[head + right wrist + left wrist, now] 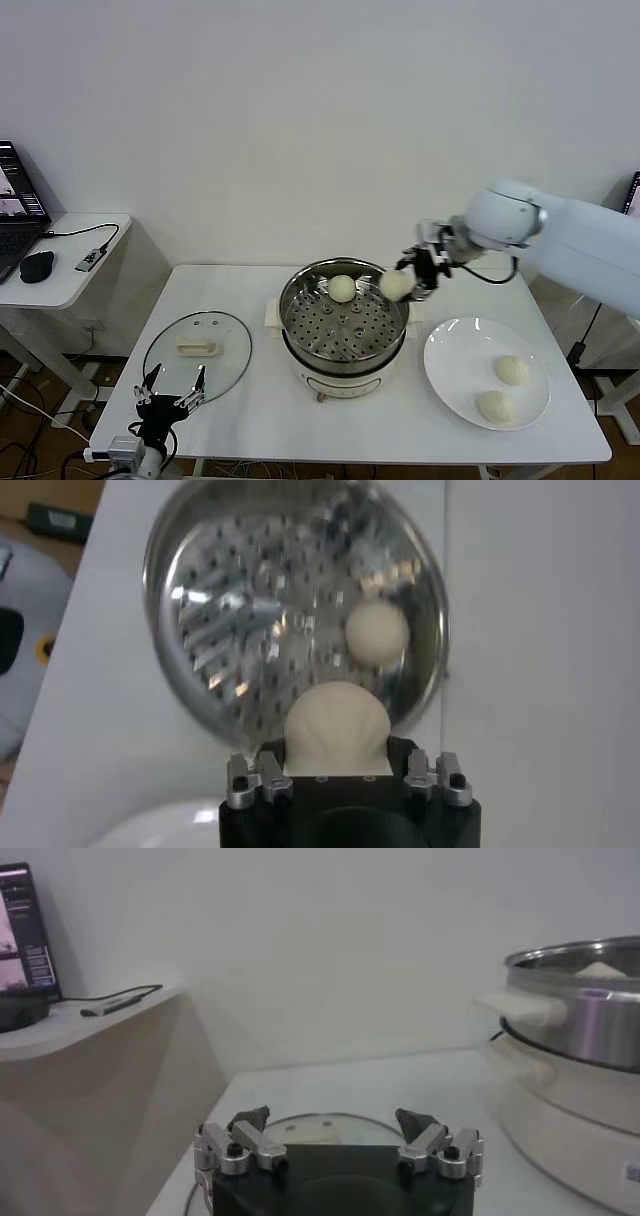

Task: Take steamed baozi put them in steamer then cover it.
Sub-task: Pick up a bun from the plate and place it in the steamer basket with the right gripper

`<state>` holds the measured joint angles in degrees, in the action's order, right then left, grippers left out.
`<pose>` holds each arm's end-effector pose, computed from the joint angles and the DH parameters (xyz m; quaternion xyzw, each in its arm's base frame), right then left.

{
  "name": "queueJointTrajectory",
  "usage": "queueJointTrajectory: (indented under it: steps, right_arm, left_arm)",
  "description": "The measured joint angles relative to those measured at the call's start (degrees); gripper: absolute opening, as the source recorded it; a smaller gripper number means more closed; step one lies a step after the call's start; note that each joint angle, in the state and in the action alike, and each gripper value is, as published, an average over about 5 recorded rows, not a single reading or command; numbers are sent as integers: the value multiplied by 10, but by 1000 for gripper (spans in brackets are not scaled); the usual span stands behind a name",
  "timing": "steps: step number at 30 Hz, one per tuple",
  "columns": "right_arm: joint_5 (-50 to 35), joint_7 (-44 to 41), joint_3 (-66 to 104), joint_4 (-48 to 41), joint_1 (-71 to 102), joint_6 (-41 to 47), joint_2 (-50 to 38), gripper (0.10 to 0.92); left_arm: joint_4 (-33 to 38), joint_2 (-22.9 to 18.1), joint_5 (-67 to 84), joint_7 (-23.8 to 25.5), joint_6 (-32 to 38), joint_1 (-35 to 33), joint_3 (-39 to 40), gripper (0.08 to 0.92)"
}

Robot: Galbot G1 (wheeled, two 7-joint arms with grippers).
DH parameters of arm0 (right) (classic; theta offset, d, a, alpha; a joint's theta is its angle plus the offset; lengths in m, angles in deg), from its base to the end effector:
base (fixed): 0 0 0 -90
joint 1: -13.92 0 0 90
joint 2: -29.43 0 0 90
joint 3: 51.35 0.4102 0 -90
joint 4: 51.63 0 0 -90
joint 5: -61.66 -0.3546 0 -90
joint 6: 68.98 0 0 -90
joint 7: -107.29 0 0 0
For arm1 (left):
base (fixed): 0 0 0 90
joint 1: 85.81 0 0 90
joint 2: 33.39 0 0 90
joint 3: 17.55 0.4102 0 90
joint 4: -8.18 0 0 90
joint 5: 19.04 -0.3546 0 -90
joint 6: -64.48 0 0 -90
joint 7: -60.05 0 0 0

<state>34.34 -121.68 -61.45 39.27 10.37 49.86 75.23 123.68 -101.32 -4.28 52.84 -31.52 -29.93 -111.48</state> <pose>0.5363 -0.0318 -0.0290 0.5248 -0.6124 0.5228 0.2761 0.1351 0.1171 -0.3699 0.0085 -0.9901 -0.0663 0.1231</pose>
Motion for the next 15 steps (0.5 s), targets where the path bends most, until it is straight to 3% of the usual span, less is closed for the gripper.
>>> queueJointTrajectory:
  steps: [15]
  right_arm:
    - [-40,65,-15,-95,50,74,181,619]
  left_arm:
    - [-5,-4,1,0,3,0,-9,823]
